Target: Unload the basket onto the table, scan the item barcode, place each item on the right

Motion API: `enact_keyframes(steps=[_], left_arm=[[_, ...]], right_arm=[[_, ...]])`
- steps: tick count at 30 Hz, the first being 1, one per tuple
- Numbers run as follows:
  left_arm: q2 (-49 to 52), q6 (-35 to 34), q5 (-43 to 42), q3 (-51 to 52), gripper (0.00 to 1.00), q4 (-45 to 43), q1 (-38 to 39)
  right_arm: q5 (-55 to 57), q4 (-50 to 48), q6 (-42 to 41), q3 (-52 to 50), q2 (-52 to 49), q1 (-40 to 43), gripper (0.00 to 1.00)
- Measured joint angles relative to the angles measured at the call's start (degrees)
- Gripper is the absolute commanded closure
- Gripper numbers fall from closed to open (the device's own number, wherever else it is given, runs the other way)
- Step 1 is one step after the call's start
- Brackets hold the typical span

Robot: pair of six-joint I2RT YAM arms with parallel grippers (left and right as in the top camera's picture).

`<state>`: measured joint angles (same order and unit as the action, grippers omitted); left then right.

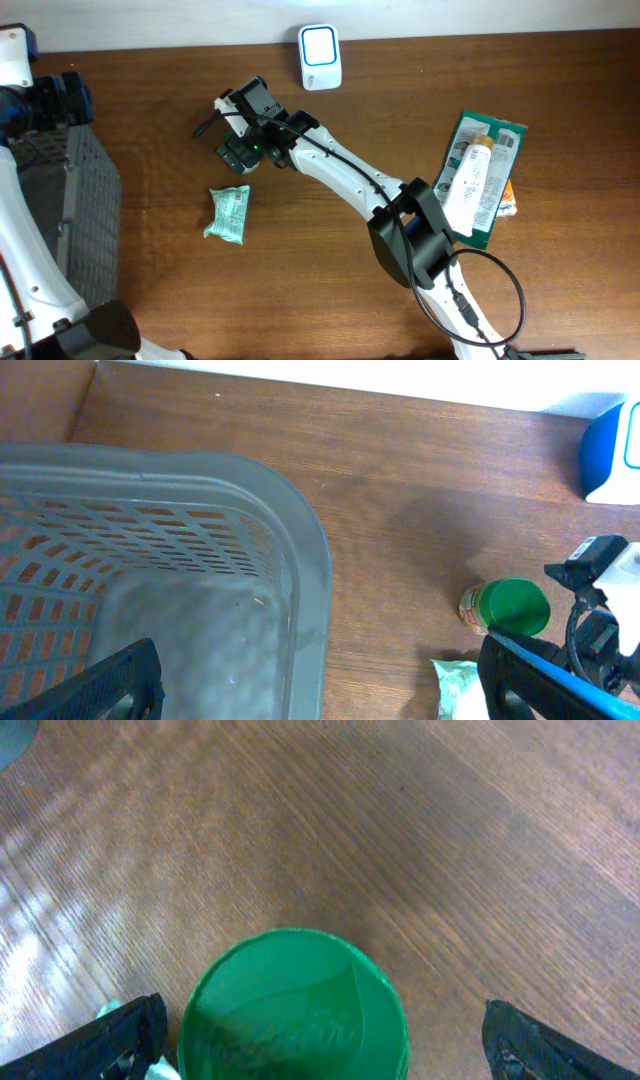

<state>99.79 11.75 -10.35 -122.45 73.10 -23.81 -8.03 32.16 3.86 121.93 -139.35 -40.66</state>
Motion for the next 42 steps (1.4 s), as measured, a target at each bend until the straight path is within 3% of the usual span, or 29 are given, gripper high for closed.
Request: enact_keyframes(steps=[4, 8, 16, 20, 24, 31, 38, 42], left_arm=[[0.00, 0.00, 0.00, 0.00, 0.01, 0.00, 0.00], [0.00, 0.00, 0.00, 0.00, 0.01, -0.02, 0.00], [0.00, 0.00, 0.00, 0.00, 0.01, 0.00, 0.00], [0.00, 0.00, 0.00, 0.00, 0.01, -0.02, 0.00], [0.00, 0.00, 0.00, 0.00, 0.01, 0.00, 0.00], [0.00, 0.00, 0.00, 0.00, 0.01, 0.00, 0.00], [0.00, 0.00, 0.00, 0.00, 0.01, 0.00, 0.00], [0.00, 0.00, 0.00, 0.00, 0.01, 0.00, 0.00]], right_arm=[[0.00, -0.96, 0.04, 0.00, -0.57, 0.00, 0.08], [-0.15, -0.98, 0.11, 0.00, -1.86, -0.02, 0.24], [-0.22, -1.01, 0.46, 0.00, -1.95, -0.11, 0.36], [0.02, -0.15, 0.48, 0.02, -1.81, -0.11, 0.37], [3.02, 7.32, 0.48, 0.00, 0.85, -0.11, 0.40], [5.84, 23.04, -0.81, 0.04, 17.27, 1.81, 0.41], [5.77, 39.50, -5.38, 0.61, 24.79, 11.93, 0.39], [4.33, 37.62, -6.91, -6.25, 24.17, 16.41, 0.39]])
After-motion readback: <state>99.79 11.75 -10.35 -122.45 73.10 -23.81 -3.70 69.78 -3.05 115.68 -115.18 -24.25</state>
